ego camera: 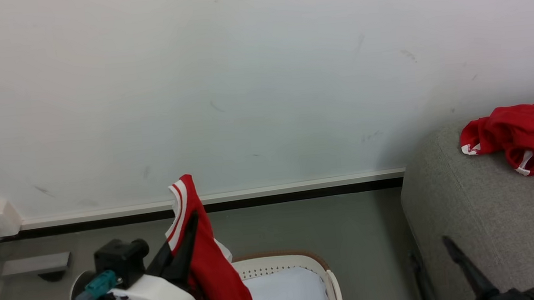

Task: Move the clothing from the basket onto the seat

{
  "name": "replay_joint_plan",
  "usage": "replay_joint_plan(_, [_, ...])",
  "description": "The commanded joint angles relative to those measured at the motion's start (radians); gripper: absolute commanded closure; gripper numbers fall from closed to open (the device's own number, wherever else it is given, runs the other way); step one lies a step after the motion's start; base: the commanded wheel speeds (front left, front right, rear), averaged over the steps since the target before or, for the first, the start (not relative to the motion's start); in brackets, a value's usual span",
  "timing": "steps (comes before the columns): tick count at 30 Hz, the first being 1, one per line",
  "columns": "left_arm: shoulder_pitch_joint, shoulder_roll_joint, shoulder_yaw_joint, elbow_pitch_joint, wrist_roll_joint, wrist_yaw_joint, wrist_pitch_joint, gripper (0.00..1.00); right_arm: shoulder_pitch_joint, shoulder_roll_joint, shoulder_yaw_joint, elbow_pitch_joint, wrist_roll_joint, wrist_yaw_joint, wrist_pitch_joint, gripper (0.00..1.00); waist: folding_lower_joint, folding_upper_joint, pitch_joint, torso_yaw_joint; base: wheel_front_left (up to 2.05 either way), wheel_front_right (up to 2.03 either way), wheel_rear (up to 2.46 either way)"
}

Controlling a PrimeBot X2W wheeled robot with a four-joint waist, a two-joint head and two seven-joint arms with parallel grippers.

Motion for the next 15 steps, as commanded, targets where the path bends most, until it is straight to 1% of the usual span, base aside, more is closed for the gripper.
replay_joint_plan(1, [0.015,0.010,-0.001,-0.025,-0.008,0.006,0.009,1.00,-0.016,-0.001,0.036,-0.005,-0.009,-0.003,0.001,0.00,0.0002,0.0000,0.001,0.001,0.00,0.00,0.00])
replay_joint_plan(7, [0.016,-0.002,-0.025,-0.114,-0.007,0.012,0.042,1.00,-0.114,-0.002,0.272,0.026,-0.029,-0.003,0.001,0.00,0.0002,0.0000,0.004,-0.004,0.00,0.00,0.00])
replay_joint_plan(12, [-0.012,-0.023,-0.069,-0.141,-0.006,-0.006,0.068,1.00,-0.233,-0.007,0.431,0.071,0.003,-0.003,0.001,0.00,0.0002,0.0000,0.005,-0.007,0.00,0.00,0.00])
replay_joint_plan(15, [-0.030,-0.040,-0.100,-0.142,-0.002,-0.022,0.081,1.00,-0.301,-0.013,0.518,0.106,0.043,-0.003,0.001,0.00,0.0002,0.0000,0.006,-0.005,0.00,0.00,0.00])
